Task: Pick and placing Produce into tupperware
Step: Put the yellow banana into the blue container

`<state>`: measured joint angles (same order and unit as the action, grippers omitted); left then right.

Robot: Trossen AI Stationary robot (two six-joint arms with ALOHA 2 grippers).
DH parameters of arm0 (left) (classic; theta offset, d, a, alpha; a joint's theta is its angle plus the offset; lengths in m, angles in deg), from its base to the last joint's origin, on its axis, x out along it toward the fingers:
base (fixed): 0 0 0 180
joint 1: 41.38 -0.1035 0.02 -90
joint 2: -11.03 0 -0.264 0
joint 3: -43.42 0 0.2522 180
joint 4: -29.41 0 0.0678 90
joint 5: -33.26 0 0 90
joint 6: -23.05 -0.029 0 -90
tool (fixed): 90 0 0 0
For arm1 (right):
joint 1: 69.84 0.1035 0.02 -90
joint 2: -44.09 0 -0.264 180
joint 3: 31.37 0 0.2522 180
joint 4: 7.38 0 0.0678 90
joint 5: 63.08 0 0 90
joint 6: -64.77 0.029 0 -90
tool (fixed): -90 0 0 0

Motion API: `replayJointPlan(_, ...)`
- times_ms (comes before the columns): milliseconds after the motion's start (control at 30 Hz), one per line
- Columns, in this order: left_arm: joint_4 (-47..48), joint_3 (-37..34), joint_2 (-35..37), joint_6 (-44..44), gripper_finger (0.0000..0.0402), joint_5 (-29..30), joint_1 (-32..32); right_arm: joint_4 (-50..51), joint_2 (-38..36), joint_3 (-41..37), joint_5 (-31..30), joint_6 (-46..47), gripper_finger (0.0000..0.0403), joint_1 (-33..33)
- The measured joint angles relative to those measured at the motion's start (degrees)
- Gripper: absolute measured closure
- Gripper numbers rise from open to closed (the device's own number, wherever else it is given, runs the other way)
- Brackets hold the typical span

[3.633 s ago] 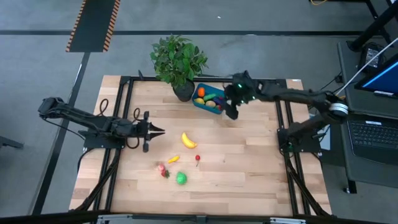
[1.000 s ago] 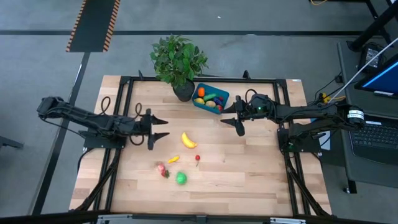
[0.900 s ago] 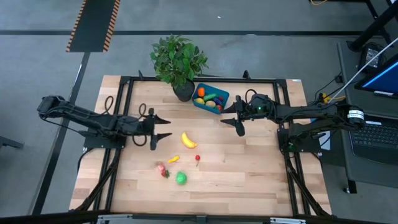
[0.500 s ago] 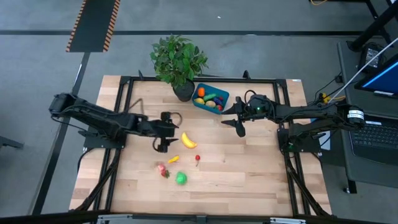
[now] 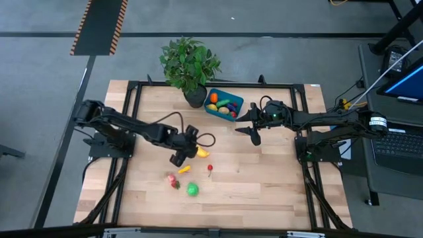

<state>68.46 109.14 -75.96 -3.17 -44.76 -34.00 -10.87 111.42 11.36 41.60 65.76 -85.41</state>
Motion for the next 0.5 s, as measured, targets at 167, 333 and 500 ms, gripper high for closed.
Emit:
replayJointPlan(167,0.14,0.0,-3.33,-4.13,0.0154,-0.08,-0.33,0.0,0.0,0.0,0.46,0.0,0.0185,0.0)
replayJointPlan(333,-0.2,0.01,-5.48,-8.5,0.0154,-0.08,-0.88,0.0,0.0,0.0,0.55,0.0,0.0185,0.02)
replayJointPlan(500,-1.16,0.02,-5.69,-13.06,0.0154,-0.29,-2.15,0.09,0.0,0.0,0.61,0.0,0.0185,0.02)
